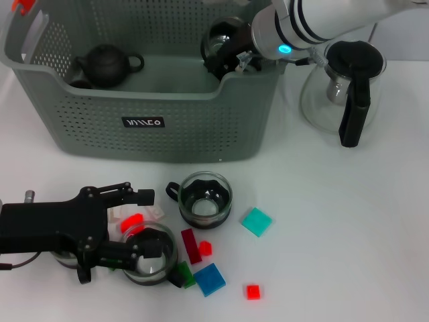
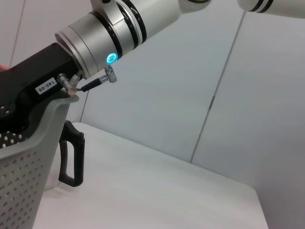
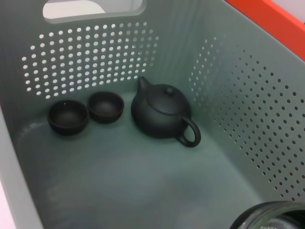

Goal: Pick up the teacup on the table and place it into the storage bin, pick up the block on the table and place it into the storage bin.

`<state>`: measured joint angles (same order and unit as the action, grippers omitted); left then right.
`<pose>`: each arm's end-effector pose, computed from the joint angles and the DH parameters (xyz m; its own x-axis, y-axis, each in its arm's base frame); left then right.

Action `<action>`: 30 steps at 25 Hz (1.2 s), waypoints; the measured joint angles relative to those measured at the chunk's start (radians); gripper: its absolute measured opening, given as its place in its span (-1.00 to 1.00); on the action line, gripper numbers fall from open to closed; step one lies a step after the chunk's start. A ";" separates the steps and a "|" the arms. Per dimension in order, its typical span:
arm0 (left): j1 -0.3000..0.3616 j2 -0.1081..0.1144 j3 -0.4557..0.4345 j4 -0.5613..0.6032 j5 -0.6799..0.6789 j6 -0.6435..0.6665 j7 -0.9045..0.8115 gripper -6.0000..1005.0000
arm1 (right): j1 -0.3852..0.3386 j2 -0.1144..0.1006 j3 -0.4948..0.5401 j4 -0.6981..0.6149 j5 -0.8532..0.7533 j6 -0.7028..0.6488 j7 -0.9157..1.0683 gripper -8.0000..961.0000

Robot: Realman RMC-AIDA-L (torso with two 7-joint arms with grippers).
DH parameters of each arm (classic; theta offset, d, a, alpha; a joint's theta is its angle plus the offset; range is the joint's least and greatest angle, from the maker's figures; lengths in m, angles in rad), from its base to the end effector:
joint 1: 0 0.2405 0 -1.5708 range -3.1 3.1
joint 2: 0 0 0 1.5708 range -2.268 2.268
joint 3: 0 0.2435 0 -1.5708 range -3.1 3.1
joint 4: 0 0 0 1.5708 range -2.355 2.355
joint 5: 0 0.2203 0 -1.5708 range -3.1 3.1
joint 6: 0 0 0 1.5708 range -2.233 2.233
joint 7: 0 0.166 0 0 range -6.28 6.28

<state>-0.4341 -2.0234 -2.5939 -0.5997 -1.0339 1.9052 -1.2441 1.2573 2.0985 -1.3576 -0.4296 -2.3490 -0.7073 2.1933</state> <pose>-0.2743 0.2697 0.0123 0.7613 0.3307 0.5577 0.3768 -0.9256 0.0344 0.0624 0.4844 -0.1077 0.9639 -0.2652 0.0252 -0.2135 -0.8255 -0.5224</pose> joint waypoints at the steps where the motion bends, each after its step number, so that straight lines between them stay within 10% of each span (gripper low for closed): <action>1: 0.000 0.000 0.000 0.000 0.000 0.000 0.000 0.89 | 0.000 0.000 0.000 0.000 0.000 0.000 0.000 -0.82; 16: -0.005 0.000 0.003 0.000 0.000 -0.010 0.000 0.89 | -0.003 0.000 0.000 -0.007 0.001 0.000 0.000 -0.80; 30: -0.004 0.002 -0.001 0.000 -0.002 -0.010 -0.006 0.89 | -0.090 0.003 -0.002 -0.184 0.001 -0.019 -0.001 0.05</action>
<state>-0.4380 -2.0214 -2.5950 -0.5997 -1.0362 1.8947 -1.2503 1.1672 2.1012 -1.3594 -0.6136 -2.3484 -0.7260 2.1924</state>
